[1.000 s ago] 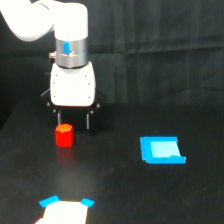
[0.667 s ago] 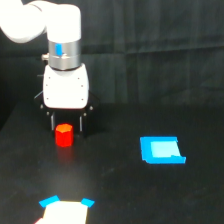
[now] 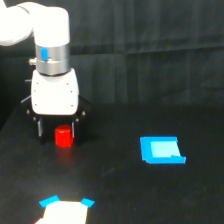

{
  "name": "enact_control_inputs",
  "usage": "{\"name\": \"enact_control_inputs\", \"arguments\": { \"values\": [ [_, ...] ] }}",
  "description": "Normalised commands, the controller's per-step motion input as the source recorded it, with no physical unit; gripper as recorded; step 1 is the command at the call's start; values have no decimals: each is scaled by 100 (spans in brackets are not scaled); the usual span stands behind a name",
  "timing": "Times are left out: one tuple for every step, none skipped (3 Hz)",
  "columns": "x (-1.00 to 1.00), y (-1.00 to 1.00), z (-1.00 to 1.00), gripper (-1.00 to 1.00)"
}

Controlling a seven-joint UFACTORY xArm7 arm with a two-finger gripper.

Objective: Pick up the red object from the table

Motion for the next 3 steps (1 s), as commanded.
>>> {"name": "enact_control_inputs", "arguments": {
  "values": [
    [5,48,-48,-100],
    [-69,6,-13,-100],
    [-27,-16,100,-100]
  ]
}}
